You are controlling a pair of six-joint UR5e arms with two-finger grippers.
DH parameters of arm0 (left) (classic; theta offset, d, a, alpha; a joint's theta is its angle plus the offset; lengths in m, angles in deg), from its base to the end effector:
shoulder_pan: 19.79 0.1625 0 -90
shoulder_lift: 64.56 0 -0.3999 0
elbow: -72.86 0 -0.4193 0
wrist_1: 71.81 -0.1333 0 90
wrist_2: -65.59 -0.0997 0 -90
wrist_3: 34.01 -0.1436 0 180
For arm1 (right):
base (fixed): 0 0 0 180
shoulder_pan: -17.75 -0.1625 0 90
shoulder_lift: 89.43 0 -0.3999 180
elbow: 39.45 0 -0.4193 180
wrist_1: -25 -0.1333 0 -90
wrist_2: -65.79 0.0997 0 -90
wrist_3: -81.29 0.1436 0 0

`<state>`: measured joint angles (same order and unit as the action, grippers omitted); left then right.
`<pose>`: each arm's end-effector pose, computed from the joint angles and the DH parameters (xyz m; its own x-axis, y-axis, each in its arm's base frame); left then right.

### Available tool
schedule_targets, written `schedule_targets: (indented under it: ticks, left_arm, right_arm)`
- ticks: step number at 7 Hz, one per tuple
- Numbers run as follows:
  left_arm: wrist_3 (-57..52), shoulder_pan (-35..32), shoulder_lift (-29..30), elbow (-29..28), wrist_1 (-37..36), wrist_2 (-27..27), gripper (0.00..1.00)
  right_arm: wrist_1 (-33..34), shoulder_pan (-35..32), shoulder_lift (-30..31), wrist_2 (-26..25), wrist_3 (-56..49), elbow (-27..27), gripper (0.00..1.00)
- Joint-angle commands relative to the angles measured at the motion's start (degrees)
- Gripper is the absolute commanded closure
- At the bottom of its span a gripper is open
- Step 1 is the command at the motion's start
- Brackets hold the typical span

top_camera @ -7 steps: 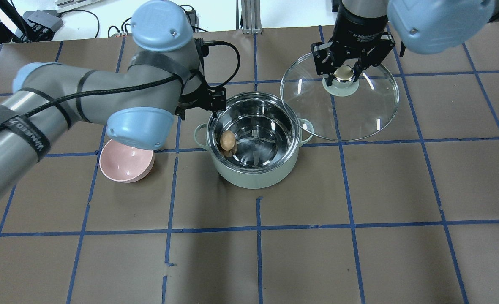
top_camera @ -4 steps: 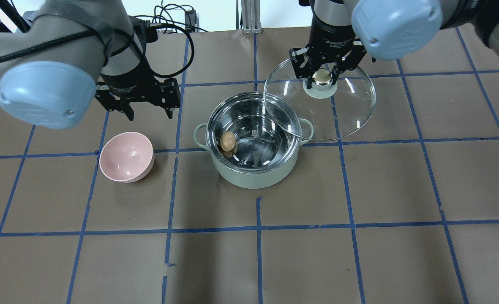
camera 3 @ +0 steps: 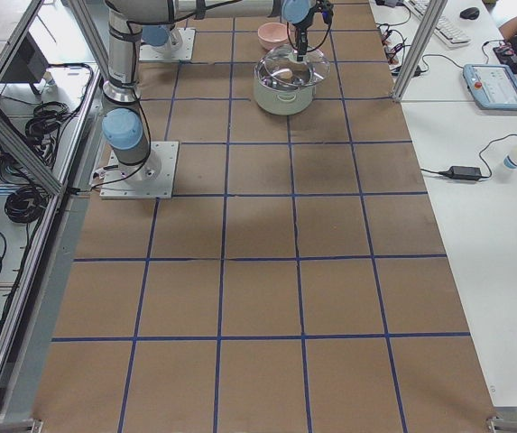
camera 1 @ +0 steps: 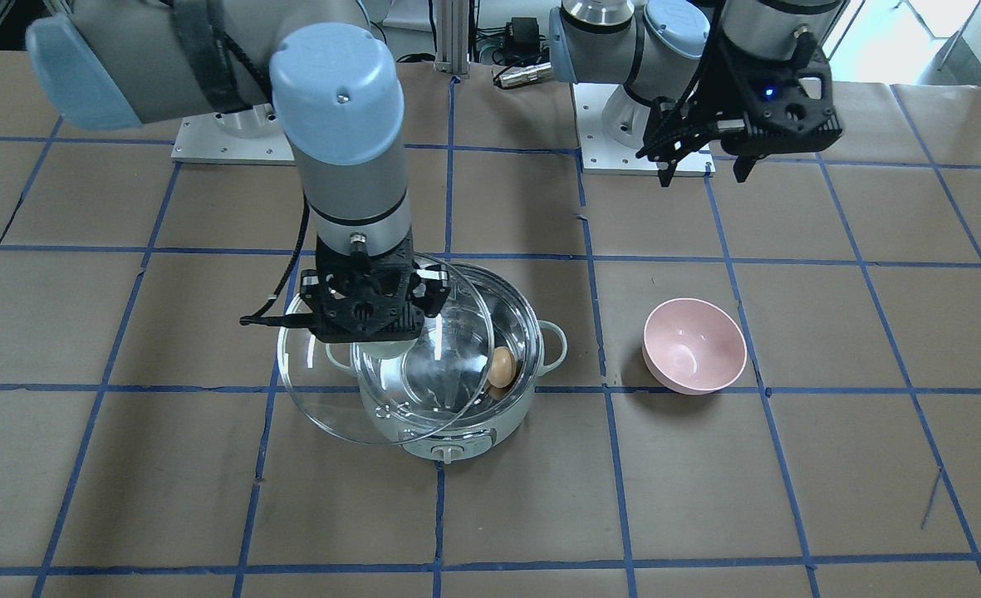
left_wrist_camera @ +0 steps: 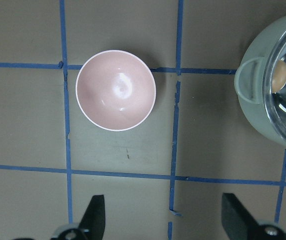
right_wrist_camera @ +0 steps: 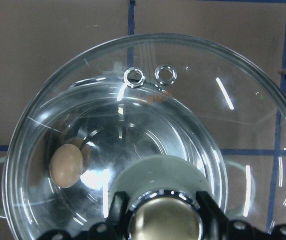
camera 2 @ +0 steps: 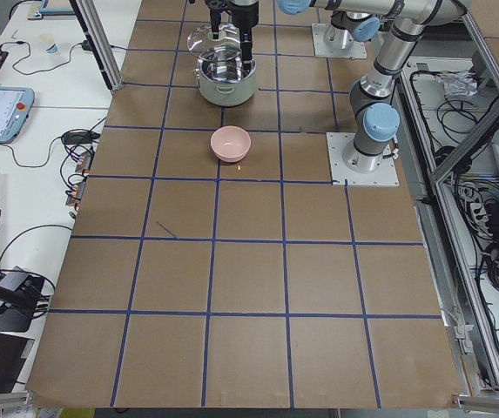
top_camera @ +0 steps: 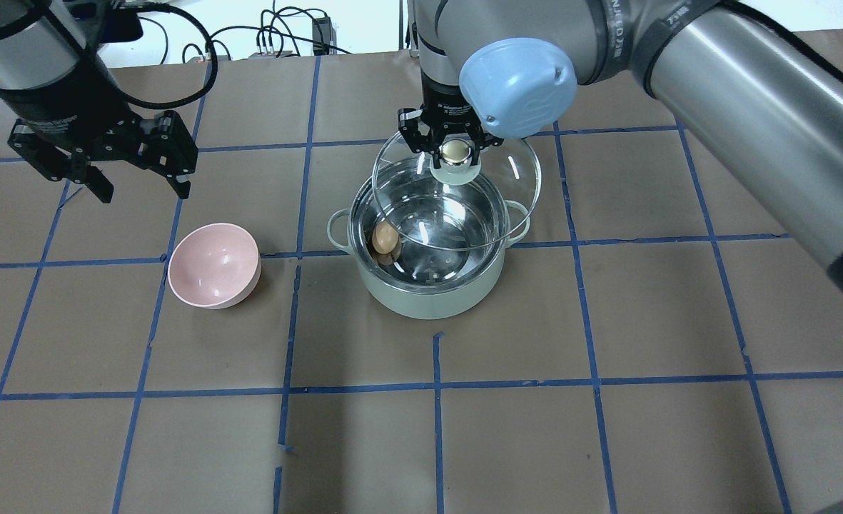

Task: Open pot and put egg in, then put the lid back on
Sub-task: 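Lower the glass lid onto the pot with the right gripper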

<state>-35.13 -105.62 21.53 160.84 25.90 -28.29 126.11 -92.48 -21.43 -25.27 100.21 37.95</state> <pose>-0.0880 -0.4927 0.4585 -0.9965 -0.0510 -0.0670 -0.0532 0.9981 0.0324 0.3534 -0.5811 0.3243 -0.9997 -0.0225 0.0078 -0.0227 0.9992 -0.0342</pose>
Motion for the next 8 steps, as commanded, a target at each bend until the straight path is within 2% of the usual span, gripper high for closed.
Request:
schedule_targets:
  ticks: [1, 2, 3, 4, 8]
  left_arm:
    - [0.2, -3.0, 0.0, 1.6, -3.8, 0.7, 0.00]
    - [3.3, -4.8, 0.3, 1.9, -8.2, 0.5, 0.00]
    - [2.6, -4.6, 0.3, 2.5, -8.8, 0.6, 0.00]
    - [-0.9, -4.2, -0.1, 2.8, -8.2, 0.3, 0.00]
    - [-1.9, -1.0, -0.6, 2.8, -6.8, 0.9, 0.00]
  right_arm:
    - [3.2, -2.9, -0.9, -0.3, 5.8, 1.6, 0.98]
    - [5.9, -4.3, -1.5, -0.8, 7.6, 2.8, 0.98]
    - [6.0, -4.6, -1.6, -0.9, 7.5, 3.2, 0.98]
    - [6.0, -4.6, -1.6, -0.9, 7.5, 3.4, 0.98]
    - [7.3, -4.6, -1.3, -0.8, 7.3, 4.8, 0.98]
